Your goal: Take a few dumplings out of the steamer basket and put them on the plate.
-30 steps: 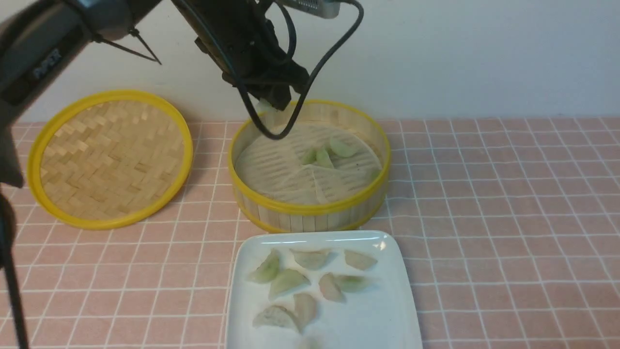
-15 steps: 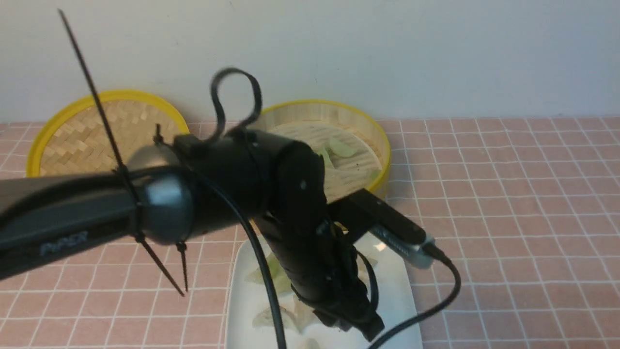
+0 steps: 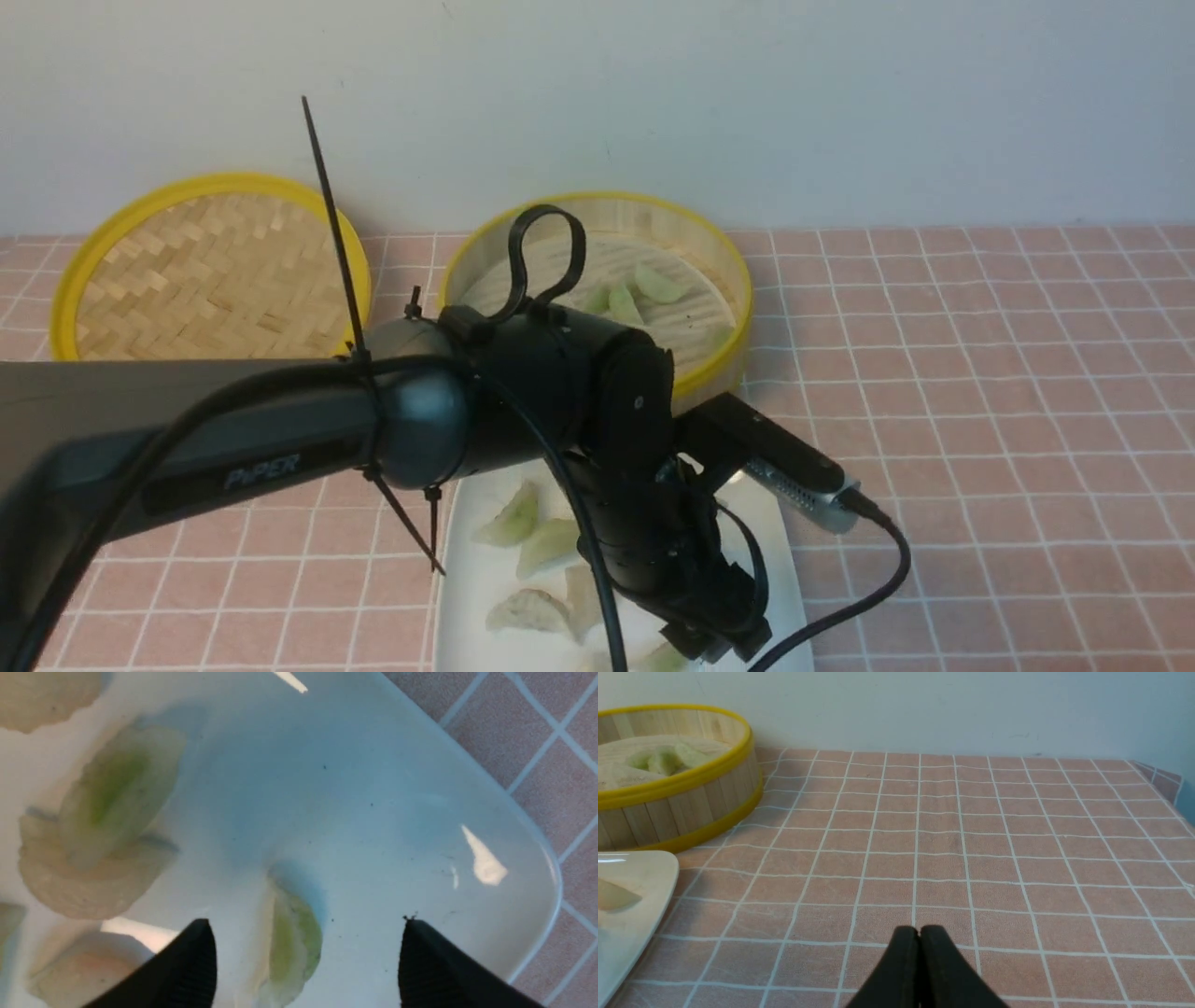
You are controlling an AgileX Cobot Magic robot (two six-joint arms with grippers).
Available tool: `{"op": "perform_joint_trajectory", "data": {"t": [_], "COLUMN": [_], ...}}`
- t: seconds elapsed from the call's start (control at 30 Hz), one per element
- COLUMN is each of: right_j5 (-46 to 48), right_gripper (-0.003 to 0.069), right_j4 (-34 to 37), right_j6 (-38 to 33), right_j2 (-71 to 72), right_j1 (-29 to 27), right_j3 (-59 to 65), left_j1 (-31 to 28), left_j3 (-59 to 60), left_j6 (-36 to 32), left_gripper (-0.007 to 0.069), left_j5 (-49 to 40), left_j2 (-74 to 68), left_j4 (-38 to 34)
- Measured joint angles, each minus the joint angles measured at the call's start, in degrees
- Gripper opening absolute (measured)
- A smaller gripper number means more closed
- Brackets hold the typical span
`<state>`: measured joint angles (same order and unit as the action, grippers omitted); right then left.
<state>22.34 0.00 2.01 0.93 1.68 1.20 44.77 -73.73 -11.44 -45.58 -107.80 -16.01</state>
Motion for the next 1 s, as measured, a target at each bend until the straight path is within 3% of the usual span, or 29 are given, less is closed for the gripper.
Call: {"op": "perform_joint_trajectory", "data": {"t": [0.1, 0.13, 0.17, 0.27, 0.47, 1.0], "right_j5": [0.00, 0.00, 0.00, 0.00, 0.00, 0.00], "right_gripper": [-0.0015, -0.0015, -0.0015, -0.0015, -0.0015, -0.0015], "right_j4": [0.00, 0.00, 0.00, 0.00, 0.00, 0.00], "right_j6": [0.00, 0.00, 0.00, 0.00, 0.00, 0.00], "right_j2": [0.00, 0.00, 0.00, 0.00, 0.00, 0.00], "right_j1": [0.00, 0.00, 0.00, 0.00, 0.00, 0.00], "right_j3": [0.00, 0.00, 0.00, 0.00, 0.00, 0.00], "left_j1": [0.00, 0.00, 0.00, 0.00, 0.00, 0.00], "left_j3": [-0.57, -0.57, -0.27, 1.72, 9.77, 11.45], "left_j6": [3.59, 5.99, 7.39, 10.79, 13.29, 13.95], "left_gripper": [0.0325, 0.0195, 0.0118, 0.0022, -0.0006, -0.0006], "left_j5": [-0.99, -1.39, -1.52, -0.60, 5.91, 5.49], "left_j2": [3.91, 8.17, 11.33, 19.76, 36.66, 56.46], "left_j4": [2.10, 4.34, 5.87, 9.15, 13.13, 16.01]}}
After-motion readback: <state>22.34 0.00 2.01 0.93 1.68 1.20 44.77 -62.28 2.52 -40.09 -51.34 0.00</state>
